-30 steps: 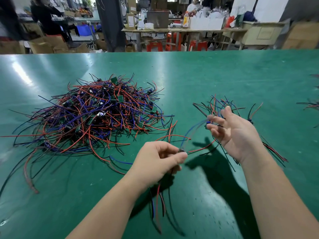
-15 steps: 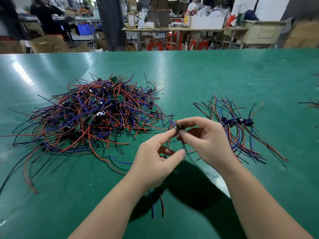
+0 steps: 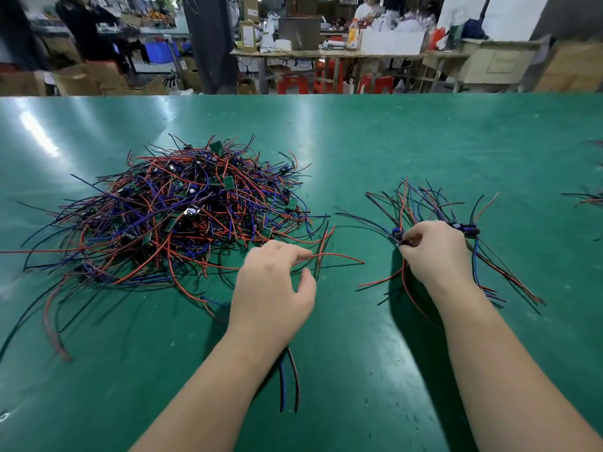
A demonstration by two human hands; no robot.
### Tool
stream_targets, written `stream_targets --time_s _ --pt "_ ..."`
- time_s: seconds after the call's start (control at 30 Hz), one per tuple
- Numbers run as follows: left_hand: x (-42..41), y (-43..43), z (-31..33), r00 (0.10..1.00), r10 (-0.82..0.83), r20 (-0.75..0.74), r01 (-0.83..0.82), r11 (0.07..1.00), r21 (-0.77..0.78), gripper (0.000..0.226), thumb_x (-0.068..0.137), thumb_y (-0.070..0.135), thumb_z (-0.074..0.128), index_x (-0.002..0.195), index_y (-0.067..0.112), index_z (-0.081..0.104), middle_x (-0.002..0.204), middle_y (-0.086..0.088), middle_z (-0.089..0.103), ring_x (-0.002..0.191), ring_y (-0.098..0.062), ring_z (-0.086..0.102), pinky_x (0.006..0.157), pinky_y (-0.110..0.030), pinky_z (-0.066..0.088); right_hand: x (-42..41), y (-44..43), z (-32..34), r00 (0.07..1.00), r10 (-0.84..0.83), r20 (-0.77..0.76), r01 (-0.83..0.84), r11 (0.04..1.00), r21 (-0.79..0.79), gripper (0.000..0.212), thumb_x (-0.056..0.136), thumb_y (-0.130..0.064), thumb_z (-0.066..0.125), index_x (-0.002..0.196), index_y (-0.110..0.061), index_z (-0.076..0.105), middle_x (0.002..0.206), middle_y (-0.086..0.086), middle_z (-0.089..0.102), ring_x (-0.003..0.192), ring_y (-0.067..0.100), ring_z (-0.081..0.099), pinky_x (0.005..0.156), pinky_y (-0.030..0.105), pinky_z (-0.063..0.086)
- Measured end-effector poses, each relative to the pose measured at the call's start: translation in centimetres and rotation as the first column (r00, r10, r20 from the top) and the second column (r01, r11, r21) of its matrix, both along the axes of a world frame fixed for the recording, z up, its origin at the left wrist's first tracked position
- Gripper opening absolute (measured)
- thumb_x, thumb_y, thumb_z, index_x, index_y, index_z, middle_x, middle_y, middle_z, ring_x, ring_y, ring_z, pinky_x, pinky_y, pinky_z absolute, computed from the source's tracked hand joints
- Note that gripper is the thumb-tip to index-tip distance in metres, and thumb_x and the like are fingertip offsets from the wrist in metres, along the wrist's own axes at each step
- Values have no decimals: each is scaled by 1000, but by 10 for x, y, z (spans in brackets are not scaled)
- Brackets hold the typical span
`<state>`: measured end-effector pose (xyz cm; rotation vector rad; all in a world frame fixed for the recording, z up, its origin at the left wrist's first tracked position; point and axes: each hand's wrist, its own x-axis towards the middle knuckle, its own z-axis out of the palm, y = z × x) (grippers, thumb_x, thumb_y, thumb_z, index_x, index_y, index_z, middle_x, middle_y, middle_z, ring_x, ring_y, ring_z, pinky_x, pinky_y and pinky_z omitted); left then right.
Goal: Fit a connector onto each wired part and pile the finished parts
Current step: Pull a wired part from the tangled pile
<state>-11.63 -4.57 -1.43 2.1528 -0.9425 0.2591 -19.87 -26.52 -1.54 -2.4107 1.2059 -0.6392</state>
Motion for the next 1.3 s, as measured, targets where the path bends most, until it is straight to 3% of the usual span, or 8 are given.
stream_targets --time_s 0.13,0.3,0.47,0.63,0.73,0.93,1.07,1.3 --pt "2 3 -3 988 153 -20 -134 914 382 46 82 54 54 122 32 58 118 8 53 111 -19 43 95 -34 34 -1 4 2 999 -4 -47 6 999 31 18 84 -13 65 98 -15 75 91 9 73 88 30 64 77 32 52" --pt "4 6 1 989 147 -33 -118 890 441 76 58 85 44 118 39 53 107 10 42 109 -15 38 95 -33 30 -5 11 7 998 26 61 -22 998 -65 26 87 -17 60 111 -14 70 106 11 64 91 28 60 84 32 47" --pt "7 9 5 996 1 -84 41 863 504 46 62 75 62 86 36 57 92 14 56 95 -10 52 84 -30 38 -6 29 10 952 112 285 -91 992 -86 21 84 -7 59 98 -11 73 91 4 69 80 16 60 75 20 39" --pt "4 5 -1 997 -19 -68 39 952 304 25 82 51 62 83 26 65 83 12 67 85 -10 61 81 -30 45 -3 44 11 906 141 398 -160 987 14 18 81 -6 61 84 -19 73 66 -12 64 57 -1 56 60 4 39" --pt "4 2 4 949 -49 -310 26 997 -78 17 81 39 72 75 23 67 68 12 68 63 1 58 64 -16 44 -2 53 17 871 114 477 -286 908 306 20 75 -6 58 64 -18 69 57 -1 63 47 11 52 52 24 46" --pt "-6 -2 21 528 -509 -680 41 815 -578 14 76 17 68 84 6 65 69 -6 73 54 -7 64 53 -14 49 0 79 24 750 137 647 -658 254 709 28 71 -35 66 67 -8 72 66 12 63 47 17 48 46 24 35" --pt "-10 -2 20 475 -512 -716 65 832 -552 22 83 11 65 101 0 62 74 -7 73 48 -11 63 45 -19 49 5 89 24 633 39 773 -756 248 606 28 68 -33 68 76 -7 76 70 7 65 54 13 48 48 16 38" --pt "-3 1 18 374 -483 -792 103 870 -483 23 87 -5 61 106 8 61 82 -3 73 59 -14 68 51 -21 55 5 87 20 678 -70 732 -678 328 658 11 60 -20 72 65 -11 75 70 3 71 62 8 63 51 15 44"
